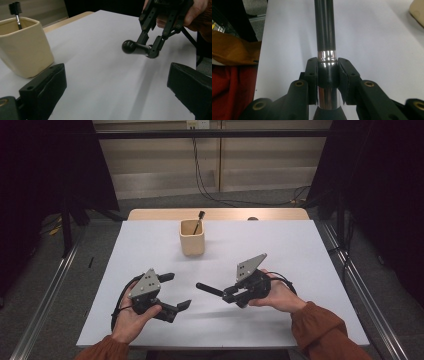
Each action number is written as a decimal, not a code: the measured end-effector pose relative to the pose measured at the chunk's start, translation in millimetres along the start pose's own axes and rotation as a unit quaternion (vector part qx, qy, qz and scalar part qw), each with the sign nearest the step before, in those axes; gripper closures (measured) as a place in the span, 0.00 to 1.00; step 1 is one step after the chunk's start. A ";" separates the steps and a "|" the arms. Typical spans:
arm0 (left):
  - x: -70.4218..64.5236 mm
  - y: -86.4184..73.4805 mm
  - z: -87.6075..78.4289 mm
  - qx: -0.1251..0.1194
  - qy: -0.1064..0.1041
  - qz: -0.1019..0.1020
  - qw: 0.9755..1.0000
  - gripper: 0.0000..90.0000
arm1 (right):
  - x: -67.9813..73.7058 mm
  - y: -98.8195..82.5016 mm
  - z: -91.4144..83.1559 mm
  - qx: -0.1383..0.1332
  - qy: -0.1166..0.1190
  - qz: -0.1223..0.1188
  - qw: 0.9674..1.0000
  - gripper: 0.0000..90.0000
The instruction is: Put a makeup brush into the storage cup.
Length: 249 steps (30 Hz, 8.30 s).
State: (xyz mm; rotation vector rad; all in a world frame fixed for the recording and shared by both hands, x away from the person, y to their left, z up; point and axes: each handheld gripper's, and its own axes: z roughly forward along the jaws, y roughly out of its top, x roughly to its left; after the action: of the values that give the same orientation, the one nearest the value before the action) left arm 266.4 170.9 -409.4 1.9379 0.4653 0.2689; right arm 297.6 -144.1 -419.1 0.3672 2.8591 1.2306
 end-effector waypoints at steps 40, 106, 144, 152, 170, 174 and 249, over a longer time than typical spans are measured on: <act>-5.8 33.6 43.1 0.169 -0.096 0.072 0.978 0.05 | -2.6 25.9 13.3 0.200 0.029 -0.064 0.977 0.80; 3.1 31.6 103.1 0.326 -0.170 0.077 0.927 0.81 | -7.4 36.9 26.2 0.220 0.035 -0.080 0.972 0.80; 10.8 30.1 90.0 0.310 -0.154 0.063 0.936 0.83 | -15.3 23.9 4.0 0.146 -0.013 -0.045 0.988 0.21; 14.2 22.1 79.3 0.302 -0.147 0.052 0.940 0.83 | -17.0 14.9 -2.4 0.129 -0.023 -0.027 0.991 0.12; 22.4 9.3 59.9 0.273 -0.136 0.025 0.952 0.83 | -20.2 -8.4 -21.8 0.086 -0.032 0.023 0.995 0.05; 24.4 5.1 54.8 0.263 -0.134 0.014 0.955 0.83 | -18.4 -16.1 -26.2 0.078 -0.022 0.025 0.996 0.04; 21.3 1.0 31.3 0.000 -0.095 -0.045 0.994 0.83 | 16.5 -44.1 -15.2 -0.228 -0.069 0.060 0.969 0.03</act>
State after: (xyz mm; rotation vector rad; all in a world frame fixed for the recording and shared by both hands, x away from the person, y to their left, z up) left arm 298.0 154.1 -421.6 1.9152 0.4251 0.0249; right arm 270.8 -180.6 -438.8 0.5848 2.3701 1.7477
